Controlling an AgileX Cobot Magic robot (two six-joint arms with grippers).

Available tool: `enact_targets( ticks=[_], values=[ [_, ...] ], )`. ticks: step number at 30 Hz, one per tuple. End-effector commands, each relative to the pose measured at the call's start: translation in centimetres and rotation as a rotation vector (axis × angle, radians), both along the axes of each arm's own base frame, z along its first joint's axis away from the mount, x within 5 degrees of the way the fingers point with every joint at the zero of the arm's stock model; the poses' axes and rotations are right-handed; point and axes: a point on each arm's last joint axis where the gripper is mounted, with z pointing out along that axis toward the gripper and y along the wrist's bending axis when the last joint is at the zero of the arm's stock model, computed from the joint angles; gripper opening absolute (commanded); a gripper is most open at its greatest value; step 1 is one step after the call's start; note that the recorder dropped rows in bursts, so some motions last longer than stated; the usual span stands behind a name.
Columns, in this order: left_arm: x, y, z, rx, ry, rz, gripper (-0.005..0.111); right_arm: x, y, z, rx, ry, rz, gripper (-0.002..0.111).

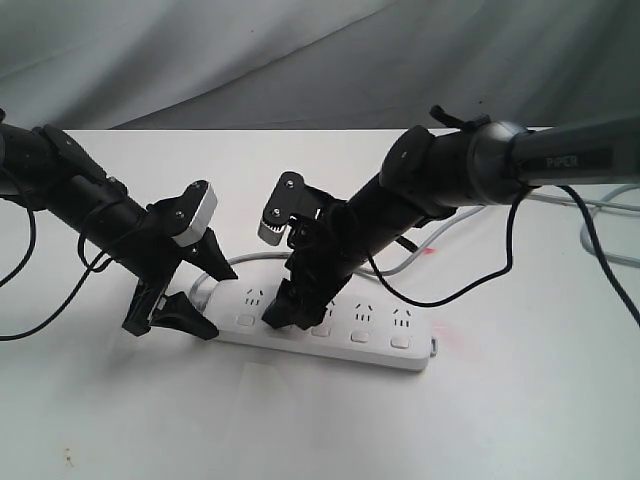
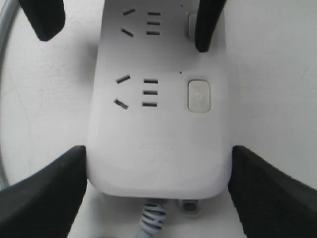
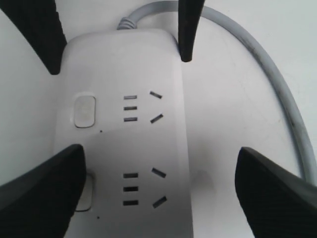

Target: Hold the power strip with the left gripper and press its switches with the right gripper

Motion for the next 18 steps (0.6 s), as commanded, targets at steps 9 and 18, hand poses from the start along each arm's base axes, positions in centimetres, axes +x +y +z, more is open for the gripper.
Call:
enact_targets(
  ticks=[9, 18],
  values=[
    [-0.1, -0.4, 0.3, -0.029, 0.015, -0.002, 0.047, -0.5, -0.9, -2.0, -0.137, -0.053, 0.132, 0.075],
    [-0.1, -0.4, 0.3, -0.029, 0.015, -0.002, 0.047, -1.0, -0.5, -0.8, -0.081, -0.067, 0.103, 0.075]
  ],
)
